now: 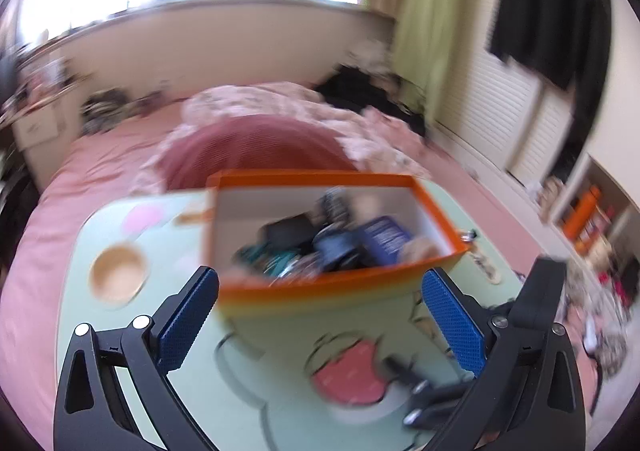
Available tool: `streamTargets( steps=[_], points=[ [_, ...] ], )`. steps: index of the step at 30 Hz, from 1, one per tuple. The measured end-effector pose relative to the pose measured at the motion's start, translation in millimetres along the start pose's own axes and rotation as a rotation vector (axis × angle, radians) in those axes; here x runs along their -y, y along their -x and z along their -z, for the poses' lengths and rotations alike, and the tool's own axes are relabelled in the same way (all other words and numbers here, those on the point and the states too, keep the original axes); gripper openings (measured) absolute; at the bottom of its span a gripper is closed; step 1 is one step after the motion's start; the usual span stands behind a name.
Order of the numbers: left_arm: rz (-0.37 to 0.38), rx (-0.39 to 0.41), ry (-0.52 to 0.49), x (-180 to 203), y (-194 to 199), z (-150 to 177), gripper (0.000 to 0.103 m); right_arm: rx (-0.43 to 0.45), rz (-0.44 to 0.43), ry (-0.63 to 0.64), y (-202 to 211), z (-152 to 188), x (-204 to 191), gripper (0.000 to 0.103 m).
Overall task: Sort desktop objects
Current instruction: 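Lift the black cap out of the box with the left tool, set on table, then reach into the box and grasp the green toy truck with the right tool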
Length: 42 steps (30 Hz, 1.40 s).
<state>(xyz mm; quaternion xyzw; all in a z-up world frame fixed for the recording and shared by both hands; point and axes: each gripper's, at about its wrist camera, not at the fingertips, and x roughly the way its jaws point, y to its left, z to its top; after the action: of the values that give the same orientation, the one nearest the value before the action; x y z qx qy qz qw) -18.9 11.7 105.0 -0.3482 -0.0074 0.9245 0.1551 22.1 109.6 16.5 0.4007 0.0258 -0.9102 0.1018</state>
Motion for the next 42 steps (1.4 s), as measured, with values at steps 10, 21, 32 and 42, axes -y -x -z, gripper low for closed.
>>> streamTargets(
  steps=[10, 21, 32, 42],
  points=[
    [-0.023, -0.281, 0.048, 2, -101, -18, 0.037, 0.006, 0.002, -0.007, 1, 1, 1, 0.103],
    [0.050, 0.101, 0.131, -37, 74, 28, 0.031, 0.007, 0.004, -0.007, 1, 0, -1, 0.103],
    [0.108, 0.007, 0.305, -59, 14, 90, 0.071, 0.098, -0.053, 0.029, 31, -16, -5, 0.080],
    [0.094, 0.040, 0.165, -37, 18, 109, 0.081, -0.111, -0.318, 0.082, 16, -149, -58, 0.044]
  ],
)
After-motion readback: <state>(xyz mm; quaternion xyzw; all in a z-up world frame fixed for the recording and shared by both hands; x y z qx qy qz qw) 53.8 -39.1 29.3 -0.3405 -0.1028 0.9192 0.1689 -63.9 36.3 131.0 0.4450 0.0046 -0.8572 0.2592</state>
